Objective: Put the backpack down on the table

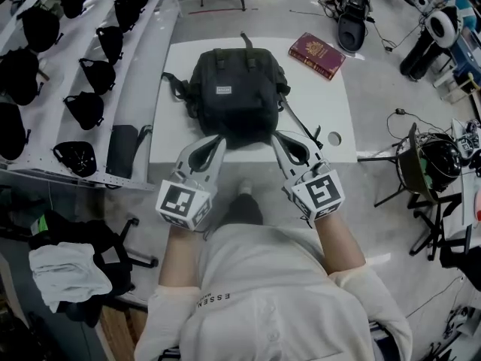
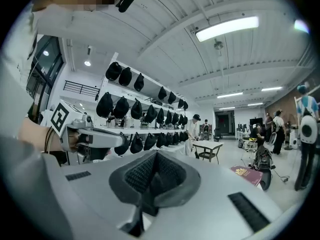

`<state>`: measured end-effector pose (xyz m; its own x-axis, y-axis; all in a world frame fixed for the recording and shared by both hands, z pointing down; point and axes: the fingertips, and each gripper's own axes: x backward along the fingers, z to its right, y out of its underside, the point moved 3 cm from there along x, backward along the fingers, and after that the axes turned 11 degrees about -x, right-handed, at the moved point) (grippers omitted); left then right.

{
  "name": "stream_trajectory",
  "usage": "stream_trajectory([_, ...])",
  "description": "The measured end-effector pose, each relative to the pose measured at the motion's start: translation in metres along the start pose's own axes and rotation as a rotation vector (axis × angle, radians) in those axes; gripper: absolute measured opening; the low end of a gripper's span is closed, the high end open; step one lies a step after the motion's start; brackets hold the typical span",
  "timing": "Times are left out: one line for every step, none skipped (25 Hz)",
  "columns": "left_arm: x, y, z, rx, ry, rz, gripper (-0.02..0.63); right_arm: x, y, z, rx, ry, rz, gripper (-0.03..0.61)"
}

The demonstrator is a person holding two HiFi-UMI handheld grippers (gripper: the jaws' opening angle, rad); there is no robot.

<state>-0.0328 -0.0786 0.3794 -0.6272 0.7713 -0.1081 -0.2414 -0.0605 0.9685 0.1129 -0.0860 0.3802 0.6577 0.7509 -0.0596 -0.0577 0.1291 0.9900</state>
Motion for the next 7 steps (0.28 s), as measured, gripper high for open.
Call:
stream_trajectory([0.0011,0.0,0.0004,0.002,0.001,0.002,0.003,-0.0001,0.0004,-0.0012,0.002,0.0,0.0,0.014])
stream_trajectory([0.0023,0.0004,0.0009,0.001,0.002,0.001,0.003,-0.0002,0.0011,-0.0026,0.004,-0.001,-0.001,0.014])
stream_trajectory([0.0034,0.0011,0.0015,-0.001,0.002,-0.003,0.003,-0.0004,0.0019,-0.0038,0.005,-0.002,-0.002,0.014])
stream_trajectory([0.0042,0.002,0.0019,-0.005,0.0,-0.008,0.003,-0.0005,0.0028,-0.0049,0.005,-0.005,-0.003,0.014])
stream_trajectory([0.0048,0.0029,0.0022,-0.008,-0.003,-0.013,0.003,-0.0007,0.0035,-0.0056,0.005,-0.007,-0.004,0.014])
stream_trajectory([0.0052,0.0037,0.0024,-0.011,-0.006,-0.017,0.003,-0.0008,0.0042,-0.0062,0.005,-0.009,-0.005,0.014])
stream_trajectory([0.0055,0.0044,0.0027,-0.014,-0.008,-0.021,0.003,-0.0009,0.0048,-0.0066,0.005,-0.011,-0.006,0.014])
